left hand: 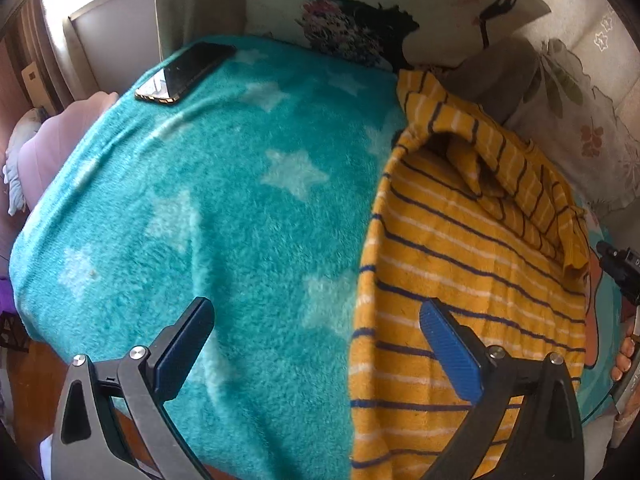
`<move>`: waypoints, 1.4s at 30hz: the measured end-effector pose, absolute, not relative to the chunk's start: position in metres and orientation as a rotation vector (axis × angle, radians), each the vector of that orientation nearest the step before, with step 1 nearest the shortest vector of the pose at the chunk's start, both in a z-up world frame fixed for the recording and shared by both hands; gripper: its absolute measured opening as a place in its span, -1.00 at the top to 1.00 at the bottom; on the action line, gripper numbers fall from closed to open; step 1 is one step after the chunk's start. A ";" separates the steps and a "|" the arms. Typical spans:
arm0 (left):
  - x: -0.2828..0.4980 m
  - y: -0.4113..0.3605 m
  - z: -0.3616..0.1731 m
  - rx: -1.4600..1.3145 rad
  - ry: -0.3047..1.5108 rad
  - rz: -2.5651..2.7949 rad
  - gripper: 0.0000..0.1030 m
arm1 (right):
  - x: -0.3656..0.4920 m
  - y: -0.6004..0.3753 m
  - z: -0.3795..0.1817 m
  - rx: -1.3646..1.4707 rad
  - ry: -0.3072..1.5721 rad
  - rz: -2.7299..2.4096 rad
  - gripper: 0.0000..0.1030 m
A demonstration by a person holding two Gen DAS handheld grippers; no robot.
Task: Fold small clothes
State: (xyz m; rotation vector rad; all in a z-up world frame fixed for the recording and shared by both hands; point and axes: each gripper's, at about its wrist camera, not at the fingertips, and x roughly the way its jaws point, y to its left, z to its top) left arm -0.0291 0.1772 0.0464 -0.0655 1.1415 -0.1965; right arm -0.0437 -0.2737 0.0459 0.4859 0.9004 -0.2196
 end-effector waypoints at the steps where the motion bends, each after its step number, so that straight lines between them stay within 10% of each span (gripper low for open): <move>1: -0.032 0.173 0.043 -0.062 1.150 -0.197 -0.99 | -0.045 -0.265 0.050 0.472 0.896 -0.182 -0.03; 8: -0.044 0.165 0.052 -0.048 1.118 -0.186 -0.99 | -0.022 -0.168 0.024 -0.163 0.967 -0.206 -0.38; 9: -0.045 0.165 0.054 -0.045 1.110 -0.181 -0.99 | -0.017 -0.163 0.016 -0.242 0.980 -0.206 -0.09; 10: -0.046 0.166 0.056 -0.045 1.106 -0.176 -0.99 | -0.011 -0.164 0.010 -0.252 1.016 -0.178 0.78; 11: -0.046 0.169 0.058 -0.048 1.105 -0.172 -0.99 | -0.007 -0.172 0.009 -0.206 1.052 -0.153 1.00; 19: -0.040 0.182 0.071 -0.088 1.070 -0.162 -0.99 | -0.034 -0.304 0.061 0.526 0.888 -0.173 1.00; 23: -0.014 0.157 0.071 -0.107 1.077 -0.261 -0.99 | -0.044 -0.316 0.050 0.440 0.947 -0.291 0.86; 26: 0.017 0.121 0.066 -0.086 1.051 -0.349 -0.88 | -0.049 -0.294 0.048 0.444 0.932 -0.208 0.18; 29: 0.049 0.083 0.052 -0.052 1.042 -0.446 -0.51 | -0.049 -0.266 0.040 0.413 0.943 -0.182 0.14; 34: 0.087 0.039 0.020 0.008 1.059 -0.505 -0.47 | -0.053 -0.243 0.028 0.389 0.967 -0.180 0.14; 36: 0.101 0.035 0.016 -0.032 1.072 -0.524 -0.17 | -0.057 -0.238 0.023 0.380 0.969 -0.189 0.14; 38: 0.110 0.036 0.015 -0.069 1.095 -0.537 0.67 | -0.060 -0.236 0.025 0.363 0.964 -0.203 0.14; 42: 0.109 0.057 0.017 -0.169 1.130 -0.499 0.74 | -0.063 -0.224 0.033 0.276 0.946 -0.203 -0.07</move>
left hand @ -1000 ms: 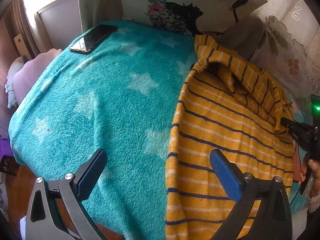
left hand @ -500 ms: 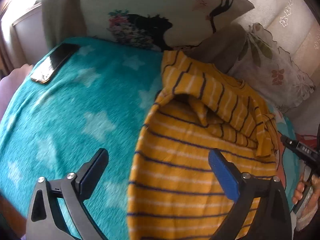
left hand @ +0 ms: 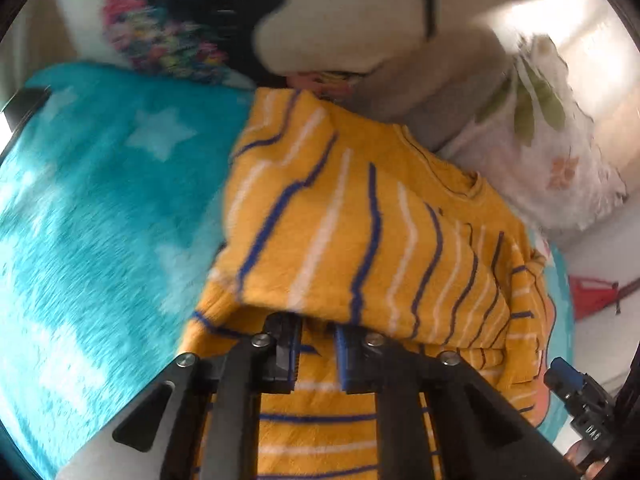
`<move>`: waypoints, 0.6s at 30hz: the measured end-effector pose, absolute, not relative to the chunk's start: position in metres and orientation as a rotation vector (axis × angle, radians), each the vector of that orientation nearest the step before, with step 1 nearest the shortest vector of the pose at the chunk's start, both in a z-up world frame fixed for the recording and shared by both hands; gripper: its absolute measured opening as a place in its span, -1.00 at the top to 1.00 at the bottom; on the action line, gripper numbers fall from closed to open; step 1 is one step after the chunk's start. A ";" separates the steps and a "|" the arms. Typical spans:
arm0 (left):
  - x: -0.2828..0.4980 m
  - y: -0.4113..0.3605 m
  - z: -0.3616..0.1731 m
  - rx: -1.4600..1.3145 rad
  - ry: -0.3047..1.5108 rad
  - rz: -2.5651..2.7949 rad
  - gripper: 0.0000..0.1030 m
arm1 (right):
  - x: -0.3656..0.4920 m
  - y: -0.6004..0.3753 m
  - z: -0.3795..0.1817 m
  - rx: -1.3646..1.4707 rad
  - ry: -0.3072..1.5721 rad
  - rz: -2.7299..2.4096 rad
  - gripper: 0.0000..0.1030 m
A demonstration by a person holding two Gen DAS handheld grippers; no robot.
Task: Fold small clothes
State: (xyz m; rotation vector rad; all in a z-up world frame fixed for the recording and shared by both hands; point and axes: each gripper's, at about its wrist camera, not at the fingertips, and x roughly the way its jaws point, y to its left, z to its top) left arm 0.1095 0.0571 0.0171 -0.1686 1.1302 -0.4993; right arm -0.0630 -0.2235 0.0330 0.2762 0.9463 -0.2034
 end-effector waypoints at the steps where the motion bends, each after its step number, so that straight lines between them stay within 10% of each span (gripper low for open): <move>1: 0.105 0.063 0.018 -0.172 1.131 -0.486 0.74 | -0.061 -0.219 0.035 0.253 0.941 -0.195 -0.08; 12: 0.092 0.074 0.009 -0.142 1.131 -0.455 0.69 | -0.004 -0.136 0.000 -0.146 0.985 -0.151 -0.22; 15: 0.092 0.074 0.009 -0.131 1.127 -0.463 0.67 | 0.001 -0.138 -0.006 -0.176 1.013 -0.150 0.38; 16: 0.092 0.074 0.008 -0.131 1.127 -0.464 0.64 | 0.000 -0.145 0.001 -0.125 1.012 -0.135 0.84; 18: 0.095 0.070 0.005 -0.132 1.125 -0.467 0.62 | -0.002 -0.167 0.016 -0.006 1.002 -0.113 0.93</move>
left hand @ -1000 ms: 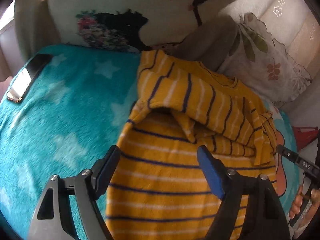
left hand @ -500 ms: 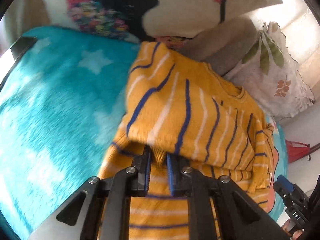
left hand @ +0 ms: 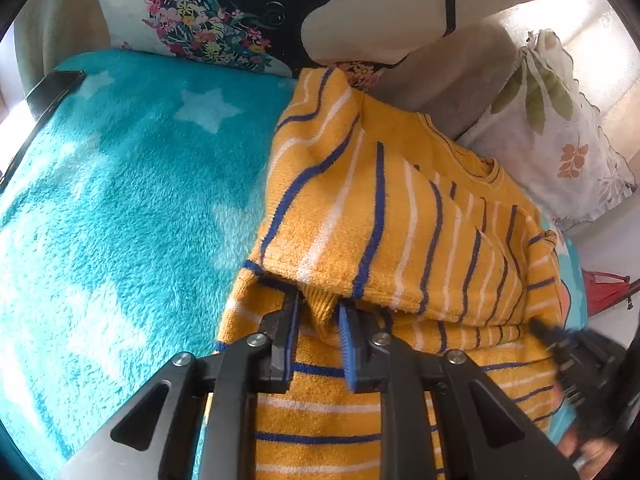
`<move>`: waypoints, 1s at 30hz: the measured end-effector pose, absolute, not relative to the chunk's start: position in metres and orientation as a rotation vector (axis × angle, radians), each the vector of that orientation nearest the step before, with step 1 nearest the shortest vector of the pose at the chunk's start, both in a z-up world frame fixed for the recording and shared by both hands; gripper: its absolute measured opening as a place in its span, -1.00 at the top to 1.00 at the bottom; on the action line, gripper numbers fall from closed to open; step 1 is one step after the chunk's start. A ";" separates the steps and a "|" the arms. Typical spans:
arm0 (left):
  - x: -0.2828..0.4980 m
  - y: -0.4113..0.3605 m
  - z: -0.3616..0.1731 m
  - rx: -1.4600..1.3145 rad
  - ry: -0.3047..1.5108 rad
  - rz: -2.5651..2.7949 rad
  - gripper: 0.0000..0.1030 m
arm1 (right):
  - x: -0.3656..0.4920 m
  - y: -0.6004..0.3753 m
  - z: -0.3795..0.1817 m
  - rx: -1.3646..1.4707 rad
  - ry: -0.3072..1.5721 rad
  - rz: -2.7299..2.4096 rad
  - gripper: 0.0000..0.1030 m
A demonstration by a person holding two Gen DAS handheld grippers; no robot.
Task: Fold small clothes
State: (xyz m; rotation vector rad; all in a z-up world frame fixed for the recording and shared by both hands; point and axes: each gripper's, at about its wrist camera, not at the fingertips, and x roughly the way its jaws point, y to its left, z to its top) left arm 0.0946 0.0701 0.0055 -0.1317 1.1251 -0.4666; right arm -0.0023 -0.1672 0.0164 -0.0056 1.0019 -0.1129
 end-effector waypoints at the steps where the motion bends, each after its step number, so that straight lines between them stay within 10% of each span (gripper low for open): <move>1: 0.095 0.071 0.005 -0.132 1.124 -0.467 0.62 | -0.004 -0.179 0.023 0.048 0.990 -0.112 0.93; 8: 0.093 0.071 0.006 -0.106 1.111 -0.462 0.57 | 0.004 -0.272 0.017 0.344 0.983 -0.235 0.91; 10: 0.094 0.071 0.006 -0.113 1.115 -0.462 0.53 | 0.003 -0.294 0.003 0.416 0.979 -0.290 0.29; 13: 0.095 0.076 0.009 -0.131 1.134 -0.455 0.35 | -0.009 -0.313 0.003 0.488 0.946 -0.348 -0.11; 30: 0.024 0.156 0.014 -0.107 1.176 -0.356 -0.30 | -0.083 -0.279 -0.009 0.407 1.033 -0.327 -0.22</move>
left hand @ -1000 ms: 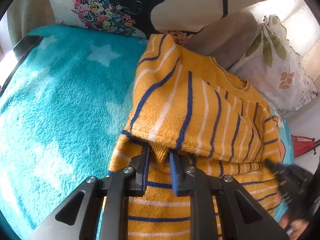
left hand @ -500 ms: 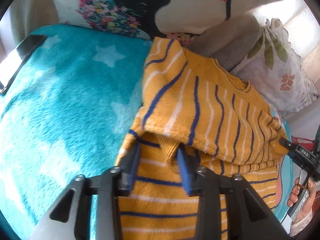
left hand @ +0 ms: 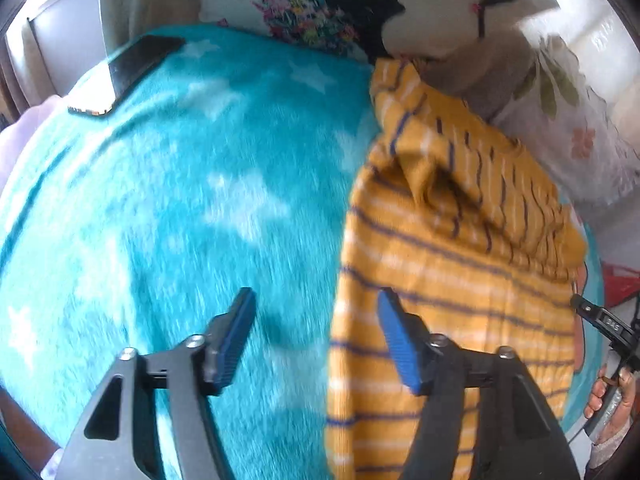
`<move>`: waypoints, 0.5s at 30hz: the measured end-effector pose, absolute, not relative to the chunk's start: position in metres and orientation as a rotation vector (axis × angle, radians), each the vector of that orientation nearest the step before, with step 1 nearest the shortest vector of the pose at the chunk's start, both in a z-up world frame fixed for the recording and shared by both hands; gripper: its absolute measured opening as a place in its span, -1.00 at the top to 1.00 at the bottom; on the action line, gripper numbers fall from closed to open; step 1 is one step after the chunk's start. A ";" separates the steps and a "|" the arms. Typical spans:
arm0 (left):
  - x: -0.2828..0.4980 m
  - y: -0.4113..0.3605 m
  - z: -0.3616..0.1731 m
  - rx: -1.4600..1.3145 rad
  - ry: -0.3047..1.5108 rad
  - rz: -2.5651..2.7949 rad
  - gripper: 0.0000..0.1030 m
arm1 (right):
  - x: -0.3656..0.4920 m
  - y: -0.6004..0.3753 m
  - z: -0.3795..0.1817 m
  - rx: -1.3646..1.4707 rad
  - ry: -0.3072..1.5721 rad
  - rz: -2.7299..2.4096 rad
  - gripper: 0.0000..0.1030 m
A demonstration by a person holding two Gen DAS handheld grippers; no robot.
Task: Fold small clothes
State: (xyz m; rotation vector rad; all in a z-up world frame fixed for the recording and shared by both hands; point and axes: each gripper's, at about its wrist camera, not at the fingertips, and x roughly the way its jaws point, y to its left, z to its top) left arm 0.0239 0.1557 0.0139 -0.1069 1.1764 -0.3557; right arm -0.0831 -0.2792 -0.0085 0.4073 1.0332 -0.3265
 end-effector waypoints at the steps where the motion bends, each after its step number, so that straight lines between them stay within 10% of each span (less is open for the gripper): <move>1: 0.020 0.156 0.011 -0.115 1.191 -0.364 -0.31 | -0.089 -0.279 -0.014 0.432 1.043 -0.323 -0.22; 15: -0.056 0.183 0.005 -0.231 1.262 -0.416 0.19 | -0.172 -0.251 -0.032 0.637 1.030 -0.121 -0.23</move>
